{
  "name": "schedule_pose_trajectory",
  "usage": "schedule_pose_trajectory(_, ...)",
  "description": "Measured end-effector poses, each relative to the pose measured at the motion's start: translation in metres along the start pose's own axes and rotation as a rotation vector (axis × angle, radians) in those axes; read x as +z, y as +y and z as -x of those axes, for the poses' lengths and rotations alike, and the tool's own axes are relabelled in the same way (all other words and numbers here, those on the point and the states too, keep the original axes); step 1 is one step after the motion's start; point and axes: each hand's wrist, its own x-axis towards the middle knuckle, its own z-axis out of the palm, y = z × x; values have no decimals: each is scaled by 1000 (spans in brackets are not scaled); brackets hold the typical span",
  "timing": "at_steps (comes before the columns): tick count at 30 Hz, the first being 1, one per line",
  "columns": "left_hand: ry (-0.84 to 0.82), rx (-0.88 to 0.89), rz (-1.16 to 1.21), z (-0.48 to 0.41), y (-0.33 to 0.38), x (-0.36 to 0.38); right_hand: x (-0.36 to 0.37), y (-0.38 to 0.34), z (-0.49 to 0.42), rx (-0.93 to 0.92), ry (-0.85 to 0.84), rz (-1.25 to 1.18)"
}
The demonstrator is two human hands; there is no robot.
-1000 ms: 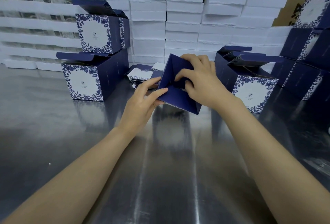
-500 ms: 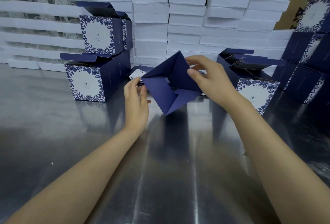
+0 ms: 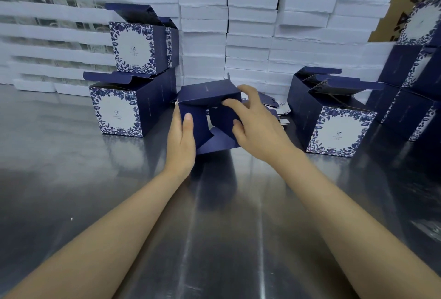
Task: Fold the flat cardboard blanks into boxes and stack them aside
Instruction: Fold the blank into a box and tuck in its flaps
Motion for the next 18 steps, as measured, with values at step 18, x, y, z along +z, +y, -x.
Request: schedule_pose_trajectory(18, 124, -283, 233, -16, -16, -5, 33, 8, 8, 107, 142, -661)
